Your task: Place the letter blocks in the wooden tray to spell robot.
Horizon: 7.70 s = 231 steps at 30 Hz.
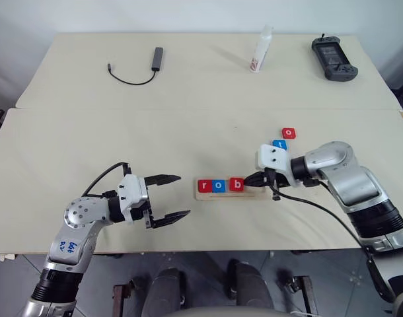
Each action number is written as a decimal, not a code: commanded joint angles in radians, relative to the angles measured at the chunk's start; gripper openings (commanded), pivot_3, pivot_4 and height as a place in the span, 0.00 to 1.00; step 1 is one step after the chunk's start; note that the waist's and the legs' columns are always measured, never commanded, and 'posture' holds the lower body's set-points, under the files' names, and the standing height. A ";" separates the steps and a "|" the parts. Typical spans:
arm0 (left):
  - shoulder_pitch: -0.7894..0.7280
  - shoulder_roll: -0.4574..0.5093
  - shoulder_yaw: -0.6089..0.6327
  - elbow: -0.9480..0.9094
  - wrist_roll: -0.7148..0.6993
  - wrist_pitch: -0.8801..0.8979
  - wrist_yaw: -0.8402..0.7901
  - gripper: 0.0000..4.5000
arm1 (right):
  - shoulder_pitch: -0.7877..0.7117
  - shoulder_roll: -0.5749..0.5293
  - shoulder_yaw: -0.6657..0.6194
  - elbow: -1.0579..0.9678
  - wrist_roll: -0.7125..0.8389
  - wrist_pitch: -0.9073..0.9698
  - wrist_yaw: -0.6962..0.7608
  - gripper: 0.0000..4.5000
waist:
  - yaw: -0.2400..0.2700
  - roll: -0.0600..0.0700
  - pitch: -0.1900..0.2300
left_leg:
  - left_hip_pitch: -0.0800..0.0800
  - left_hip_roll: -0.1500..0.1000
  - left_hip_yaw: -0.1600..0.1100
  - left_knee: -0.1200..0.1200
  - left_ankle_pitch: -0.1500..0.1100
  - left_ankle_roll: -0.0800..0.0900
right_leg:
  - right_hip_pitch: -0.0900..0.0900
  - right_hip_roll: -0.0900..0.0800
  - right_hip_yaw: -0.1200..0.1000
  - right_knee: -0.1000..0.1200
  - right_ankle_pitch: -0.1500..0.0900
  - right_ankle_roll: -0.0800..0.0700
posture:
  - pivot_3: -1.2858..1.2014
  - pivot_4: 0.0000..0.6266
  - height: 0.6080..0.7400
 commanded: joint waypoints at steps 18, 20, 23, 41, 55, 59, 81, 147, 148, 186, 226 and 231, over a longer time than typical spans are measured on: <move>0.018 -0.001 0.009 -0.046 -0.003 -0.013 0.028 1.00 | 0.227 -0.116 -0.358 -0.191 0.127 0.058 -0.122 0.29 | 0.005 0.000 0.000 | 0.000 0.000 0.000 -0.001 0.000 0.000 | 0.000 0.000 0.000 -0.001 0.000 0.000 | 0.52 0.24 1.00; -0.006 -0.006 0.002 -0.014 -0.002 -0.016 0.019 1.00 | 0.378 -0.029 -0.592 -0.166 0.183 -0.102 -0.218 0.46 | 0.006 -0.002 -0.001 | 0.000 0.000 0.000 -0.001 0.000 0.000 | 0.000 0.000 0.000 0.000 0.000 0.000 | 0.52 0.24 1.00; -0.036 -0.009 -0.003 0.024 0.000 -0.021 0.006 1.00 | 0.554 0.011 -0.733 -0.149 0.201 -0.254 -0.235 0.67 | 0.029 -0.002 -0.001 | 0.001 -0.001 0.000 -0.001 0.000 0.000 | 0.001 0.000 -0.001 -0.001 0.000 0.000 | 0.52 0.24 1.00; -0.110 -0.024 0.022 0.105 -0.012 0.006 -0.001 1.00 | 0.705 0.122 -0.791 -0.116 0.362 -0.199 -0.447 1.00 | -0.010 0.000 -0.003 | 0.010 0.001 0.005 -0.002 0.000 0.000 | 0.003 0.000 0.009 0.003 0.001 0.000 | 0.52 0.24 1.00; -0.088 -0.043 0.005 0.061 0.012 0.014 0.043 1.00 | 0.046 0.020 -0.527 0.055 0.265 0.373 -0.705 1.00 | 0.003 0.001 -0.003 | 0.000 0.000 0.003 -0.001 0.000 0.000 | -0.002 0.000 0.003 0.002 0.001 -0.002 | 0.52 0.24 1.00; -0.083 -0.047 0.001 0.053 0.019 0.005 0.050 1.00 | 0.005 0.008 -0.491 0.062 0.245 0.443 -0.737 1.00 | 0.003 0.001 -0.003 | 0.000 0.000 0.003 -0.002 0.000 0.000 | -0.003 0.000 0.002 0.000 0.001 -0.002 | 0.52 0.24 1.00; -0.036 -0.034 0.021 -0.008 0.028 0.001 0.090 1.00 | -0.354 0.219 -0.401 0.757 0.070 0.232 -0.870 0.96 | -0.031 0.001 -0.003 | 0.000 0.001 0.003 -0.003 0.000 0.000 | -0.003 0.000 0.002 0.000 0.001 -0.001 | 0.52 0.24 1.00; -0.109 -0.043 -0.032 0.016 -0.030 0.014 -0.089 1.00 | 0.112 -0.216 -0.185 0.316 0.047 -0.226 0.087 0.86 | 0.002 -0.001 -0.003 | 0.001 0.000 0.002 0.000 0.000 0.001 | 0.000 0.000 0.000 -0.002 0.002 0.000 | 0.52 0.24 1.00; -0.108 -0.043 -0.030 0.016 -0.029 0.014 -0.086 1.00 | 0.108 -0.215 -0.179 0.318 0.046 -0.224 0.096 0.78 | 0.002 -0.001 -0.003 | 0.001 0.001 0.002 0.000 0.000 0.001 | 0.001 0.000 0.000 -0.002 0.002 0.000 | 0.52 0.24 1.00; -0.027 -0.038 -0.014 -0.047 -0.008 -0.002 0.036 1.00 | 0.035 -0.092 -0.083 -0.161 0.137 0.169 -0.023 0.92 | 0.003 -0.001 -0.003 | 0.000 0.000 0.001 0.001 0.000 0.000 | 0.000 0.000 -0.001 -0.001 0.002 -0.001 | 0.52 0.24 1.00; -0.028 -0.035 -0.016 -0.053 -0.010 0.021 0.032 1.00 | 0.134 -0.117 -0.131 -0.303 0.208 0.277 -0.162 0.00 | 0.002 -0.001 -0.003 | 0.000 0.001 0.001 0.001 0.000 0.000 | 0.000 0.000 -0.001 -0.001 0.002 -0.001 | 0.52 0.24 1.00; -0.031 -0.036 -0.019 -0.052 -0.011 0.022 0.029 1.00 | 0.149 -0.115 -0.132 -0.327 0.228 0.293 -0.161 0.00 | 0.002 -0.001 -0.003 | 0.000 0.001 0.001 0.001 0.000 0.000 | 0.000 0.000 -0.001 -0.001 0.002 -0.001 | 0.52 0.24 1.00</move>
